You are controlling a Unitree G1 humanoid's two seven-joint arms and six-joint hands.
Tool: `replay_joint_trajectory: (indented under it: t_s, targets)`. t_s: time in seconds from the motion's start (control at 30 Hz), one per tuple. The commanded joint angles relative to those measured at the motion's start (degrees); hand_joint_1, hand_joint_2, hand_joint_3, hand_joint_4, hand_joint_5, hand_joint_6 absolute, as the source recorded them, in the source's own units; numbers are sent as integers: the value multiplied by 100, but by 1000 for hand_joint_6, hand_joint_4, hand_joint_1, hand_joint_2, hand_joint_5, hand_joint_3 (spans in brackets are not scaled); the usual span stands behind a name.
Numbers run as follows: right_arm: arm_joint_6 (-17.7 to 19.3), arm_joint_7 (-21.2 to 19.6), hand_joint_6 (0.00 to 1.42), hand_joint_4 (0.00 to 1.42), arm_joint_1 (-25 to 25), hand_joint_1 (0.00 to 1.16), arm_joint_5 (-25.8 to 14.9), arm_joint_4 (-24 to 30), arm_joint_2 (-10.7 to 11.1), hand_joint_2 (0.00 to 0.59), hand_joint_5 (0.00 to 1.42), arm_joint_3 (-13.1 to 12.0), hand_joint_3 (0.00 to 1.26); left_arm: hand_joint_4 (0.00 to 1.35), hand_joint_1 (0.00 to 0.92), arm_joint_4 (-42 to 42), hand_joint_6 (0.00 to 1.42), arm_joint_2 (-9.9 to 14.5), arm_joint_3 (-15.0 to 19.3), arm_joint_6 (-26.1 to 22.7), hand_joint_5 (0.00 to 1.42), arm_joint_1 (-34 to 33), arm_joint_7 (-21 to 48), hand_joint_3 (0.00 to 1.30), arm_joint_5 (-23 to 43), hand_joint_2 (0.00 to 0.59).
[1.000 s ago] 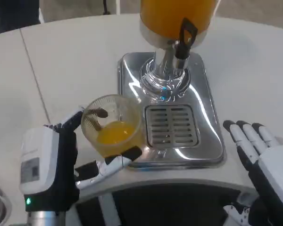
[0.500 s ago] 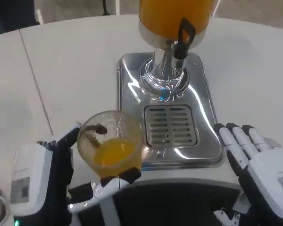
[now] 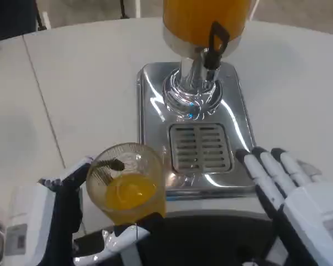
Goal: Grasp the cup under the faucet to collect the drink, then remove the cup.
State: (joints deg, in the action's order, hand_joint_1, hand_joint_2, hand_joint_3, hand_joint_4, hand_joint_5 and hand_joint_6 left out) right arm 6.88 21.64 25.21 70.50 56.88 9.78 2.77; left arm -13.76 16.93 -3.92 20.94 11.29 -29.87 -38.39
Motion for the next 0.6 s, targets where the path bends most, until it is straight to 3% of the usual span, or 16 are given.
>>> replay_joint_trajectory:
  t_s: [0.03, 0.23, 0.6]
  targets:
    - [181, -96, 80, 0, 339, 659, -120, 158, 21, 386, 0, -108, 0, 1252, 578, -328, 1424, -113, 110, 219, 1424, 210, 69, 1137, 119, 72]
    - [217, 20, 80, 0, 135, 657, -277, 112, 45, 386, 0, -311, 0, 1252, 578, -508, 1424, -182, 186, 289, 1424, 399, 158, 1137, 133, 72]
    - [141, 198, 80, 0, -333, 664, -179, -183, -10, 392, 0, -223, 0, 1252, 578, -637, 1424, -334, 228, 346, 1424, 555, 200, 1137, 69, 72]
